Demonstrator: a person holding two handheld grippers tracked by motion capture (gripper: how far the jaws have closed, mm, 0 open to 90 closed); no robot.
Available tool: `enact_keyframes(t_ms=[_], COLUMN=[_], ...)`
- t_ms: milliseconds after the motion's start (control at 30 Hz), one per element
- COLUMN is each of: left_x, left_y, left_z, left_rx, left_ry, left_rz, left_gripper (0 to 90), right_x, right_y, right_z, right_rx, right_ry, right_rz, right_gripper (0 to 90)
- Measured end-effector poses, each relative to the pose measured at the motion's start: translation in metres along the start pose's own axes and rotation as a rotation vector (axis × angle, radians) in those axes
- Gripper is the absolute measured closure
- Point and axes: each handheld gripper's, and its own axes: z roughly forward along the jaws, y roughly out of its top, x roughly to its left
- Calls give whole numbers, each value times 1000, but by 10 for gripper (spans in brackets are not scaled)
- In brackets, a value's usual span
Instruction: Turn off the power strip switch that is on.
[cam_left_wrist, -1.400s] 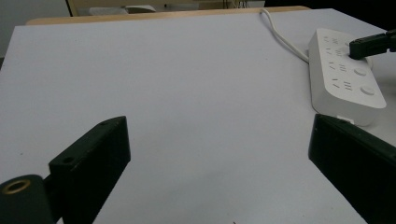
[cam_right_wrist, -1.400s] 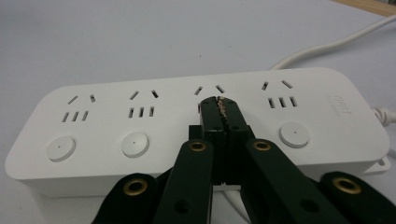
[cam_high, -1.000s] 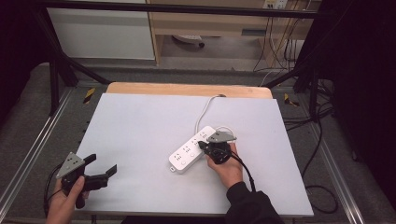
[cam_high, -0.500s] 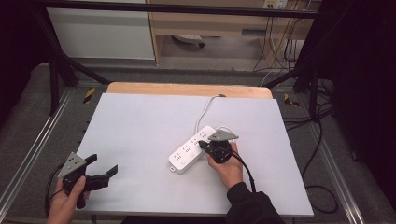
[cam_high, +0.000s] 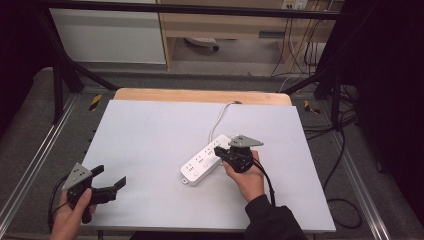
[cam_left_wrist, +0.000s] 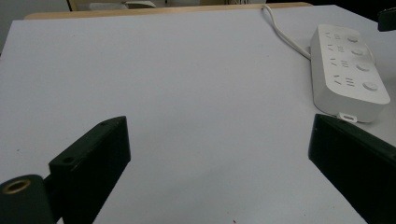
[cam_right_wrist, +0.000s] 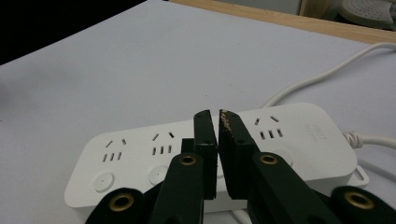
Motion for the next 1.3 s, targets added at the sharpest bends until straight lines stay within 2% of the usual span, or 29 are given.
enact_keyframes(t_ms=[167, 233, 367, 467, 533, 633, 733, 867, 1033, 1100, 1300], left_x=[0, 0, 0, 0, 0, 0, 0, 0, 0, 0, 0], left_y=[0, 0, 0, 0, 0, 0, 0, 1, 1, 1, 1], left_z=[0, 0, -1, -1, -1, -1, -1, -1, -1, -1, -1], left_rx=[0, -1, -3, -4, -4, -4, -4, -4, -5, -5, -7], left_ry=[-1, 0, -3, -3, -4, -3, -4, -4, -4, -3, -3], left_rz=[1, 2, 1, 2, 2, 3, 3, 3, 3, 4, 2], left_gripper=[53, 53, 53, 53, 53, 53, 53, 53, 53, 53, 53], right_x=[2, 2, 1, -1, -2, -3, -3, -4, -10, -12, -20], right_y=[3, 5, 7, 9, 11, 15, 18, 21, 24, 26, 27], right_z=[-2, -2, -4, -5, -6, -6, -10, -17, -27, -31, -44], right_rx=[12, 24, 4, -19, -24, -4, -28, -62, -90, -69, -86], right_ry=[-1, -12, -28, -19, -41, -60, -76, -102, -114, -96, -82], right_rz=[7, 13, 27, 30, 25, 30, 24, -5, 2, 4, 21], right_gripper=[715, 617, 399, 250, 187, 89, 52, 35, 32, 23, 20])
